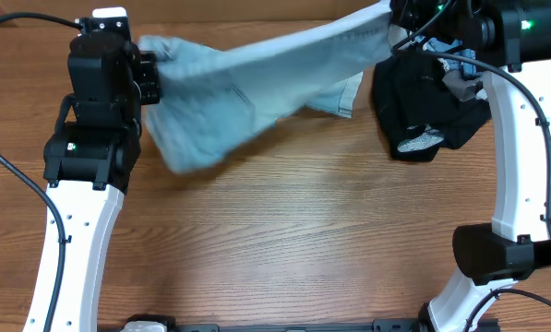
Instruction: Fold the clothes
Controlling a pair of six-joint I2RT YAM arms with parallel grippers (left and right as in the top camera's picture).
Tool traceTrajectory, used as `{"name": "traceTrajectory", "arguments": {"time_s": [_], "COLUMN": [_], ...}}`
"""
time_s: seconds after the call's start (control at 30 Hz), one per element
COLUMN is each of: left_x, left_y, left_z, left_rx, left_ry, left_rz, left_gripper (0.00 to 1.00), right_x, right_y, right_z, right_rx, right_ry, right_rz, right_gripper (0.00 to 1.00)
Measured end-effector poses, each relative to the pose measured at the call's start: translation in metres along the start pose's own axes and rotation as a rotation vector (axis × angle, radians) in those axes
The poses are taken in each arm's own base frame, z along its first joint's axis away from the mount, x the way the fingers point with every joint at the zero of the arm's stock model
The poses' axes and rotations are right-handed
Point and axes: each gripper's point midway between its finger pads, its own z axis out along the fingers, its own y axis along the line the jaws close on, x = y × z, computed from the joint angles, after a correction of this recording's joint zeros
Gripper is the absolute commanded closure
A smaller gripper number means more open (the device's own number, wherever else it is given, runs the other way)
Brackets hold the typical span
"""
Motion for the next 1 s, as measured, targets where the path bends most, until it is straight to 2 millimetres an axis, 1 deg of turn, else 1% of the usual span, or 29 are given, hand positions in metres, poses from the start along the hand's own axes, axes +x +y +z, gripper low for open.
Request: {"name": "traceTrajectory", "arguments": {"time_s": [0.03, 0.07, 0.1, 0.17, 0.2, 0.23, 0.3, 0.4, 0.47, 0.57, 0.63, 0.7, 0.77, 0.8, 0.83, 0.87, 0.93, 1.0], "left_x": [0.005, 0.017, 0.023, 0.045, 0.05, 0.057, 0.075, 0.093, 0.105, 0.14, 0.177, 0.204, 0.226, 0.233, 0.235, 0.235, 0.232, 0.231], "left_y": [-0.001, -0.002, -0.003, -0.013, -0.017, -0.023, -0.041, -0.061, -0.068, -0.079, -0.087, -0.092, -0.094, -0.095, -0.096, -0.097, -0.099, -0.103], "left_z": [0.0, -0.001, -0.002, -0.005, -0.007, -0.009, -0.018, -0.031, -0.031, -0.019, -0.003, 0.009, 0.016, 0.02, 0.023, 0.027, 0.033, 0.045], "left_rx": [0.004, 0.015, 0.025, 0.089, 0.113, 0.151, 0.269, 0.398, 0.441, 0.478, 0.493, 0.499, 0.505, 0.508, 0.509, 0.511, 0.514, 0.52], "left_ry": [0.023, 0.072, 0.094, 0.184, 0.206, 0.234, 0.31, 0.388, 0.416, 0.457, 0.488, 0.492, 0.494, 0.482, 0.463, 0.435, 0.39, 0.348], "left_rz": [0.011, 0.032, 0.041, 0.064, 0.067, 0.069, 0.068, 0.054, 0.041, 0.024, 0.011, 0.01, 0.013, 0.012, 0.013, 0.022, 0.037, 0.067], "left_gripper": [0.0, 0.0, 0.0, 0.0, 0.0, 0.0, 0.0, 0.0, 0.0, 0.0, 0.0, 0.04, 0.08, 0.15, 0.3, 0.33, 0.35, 0.41], "right_x": [0.001, 0.002, 0.003, 0.005, 0.005, 0.005, 0.005, 0.005, 0.006, 0.006, 0.007, 0.007, 0.007, 0.007, 0.007, 0.007, 0.007, 0.008], "right_y": [0.0, -0.001, -0.002, -0.004, -0.004, -0.004, -0.005, -0.006, -0.006, -0.006, -0.007, -0.007, -0.007, -0.007, -0.007, -0.007, -0.007, -0.008], "right_z": [0.0, 0.0, 0.0, 0.0, 0.0, 0.0, 0.0, 0.0, 0.0, 0.0, 0.0, 0.0, 0.0, 0.0, 0.0, 0.0, 0.0, 0.0], "right_rx": [0.001, 0.006, 0.011, 0.016, 0.018, 0.019, 0.026, 0.028, 0.028, 0.03, 0.032, 0.035, 0.036, 0.035, 0.035, 0.035, 0.036, 0.036], "right_ry": [0.003, 0.006, 0.01, 0.018, 0.018, 0.017, 0.02, 0.019, 0.02, 0.023, 0.028, 0.027, 0.027, 0.027, 0.027, 0.027, 0.028, 0.028], "right_rz": [0.0, 0.002, 0.003, 0.005, 0.006, 0.006, 0.007, 0.007, 0.007, 0.007, 0.009, 0.009, 0.008, 0.008, 0.009, 0.009, 0.009, 0.009], "right_gripper": [0.96, 0.96, 0.96, 0.96, 0.96, 0.96, 0.96, 0.96, 0.96, 0.96, 0.96, 0.96, 0.96, 0.96, 0.96, 0.96, 0.96, 0.96]}}
